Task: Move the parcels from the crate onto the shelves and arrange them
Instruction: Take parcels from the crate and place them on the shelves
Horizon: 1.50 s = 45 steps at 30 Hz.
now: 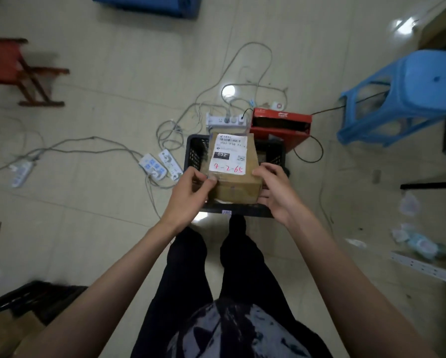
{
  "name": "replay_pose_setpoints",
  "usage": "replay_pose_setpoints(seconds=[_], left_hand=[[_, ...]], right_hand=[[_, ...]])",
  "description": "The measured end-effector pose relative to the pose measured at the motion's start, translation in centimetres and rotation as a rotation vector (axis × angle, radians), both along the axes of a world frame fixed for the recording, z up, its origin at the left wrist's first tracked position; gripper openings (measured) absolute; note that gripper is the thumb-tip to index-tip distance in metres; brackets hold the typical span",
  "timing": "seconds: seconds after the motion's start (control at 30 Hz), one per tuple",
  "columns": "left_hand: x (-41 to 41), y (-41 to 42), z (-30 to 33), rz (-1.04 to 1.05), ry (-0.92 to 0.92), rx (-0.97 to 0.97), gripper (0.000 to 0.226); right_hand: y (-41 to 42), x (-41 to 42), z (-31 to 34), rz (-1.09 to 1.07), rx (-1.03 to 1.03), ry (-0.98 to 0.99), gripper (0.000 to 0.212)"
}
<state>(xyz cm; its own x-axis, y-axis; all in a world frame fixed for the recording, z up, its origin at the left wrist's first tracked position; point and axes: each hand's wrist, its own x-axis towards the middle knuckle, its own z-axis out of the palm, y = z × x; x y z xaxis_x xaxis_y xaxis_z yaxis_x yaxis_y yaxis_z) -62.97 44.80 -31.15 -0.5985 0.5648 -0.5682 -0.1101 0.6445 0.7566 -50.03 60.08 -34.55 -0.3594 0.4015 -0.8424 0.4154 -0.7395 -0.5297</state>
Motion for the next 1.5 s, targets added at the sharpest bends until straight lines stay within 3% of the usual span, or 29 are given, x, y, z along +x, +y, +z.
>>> replay_pose_setpoints(seconds=[0.2, 0.3, 0.4, 0.9, 1.07, 1.23, 1.5], left_hand=[[-0.3, 0.6, 3.1, -0.092, -0.164, 0.014, 0.044], [-0.6, 1.5, 4.4, -0.240, -0.282, 0.036, 0.061], [-0.9, 2.2, 5.8, -0.406, -0.259, 0.052, 0.074], [-0.2, 4.2, 12.3, -1.085, -0.084, 0.261, 0.080], [6.3, 7.4, 15.3, -1.345, -0.101, 0.329, 0.082], [15.8, 9.1, 18.7, -1.557, -0.078, 0.421, 0.063], [33.2, 6.4, 22.4, -1.831, -0.131, 0.484, 0.064]], right_hand=[[-1.5, 3.8, 3.9, -0.122, 0.034, 0.175, 0.064], [-2.5, 5.5, 5.3, -0.246, 0.085, 0.271, 0.070], [-3.9, 6.6, 6.7, -0.311, 0.157, 0.317, 0.074], [-12.0, 9.5, 14.7, -0.616, 0.468, 0.157, 0.049], [-13.9, 15.4, 18.6, -0.747, 0.577, 0.036, 0.047], [-16.9, 23.1, 22.2, -0.899, 0.671, -0.052, 0.043], [-25.7, 36.8, 26.4, -1.142, 0.793, -0.101, 0.052]])
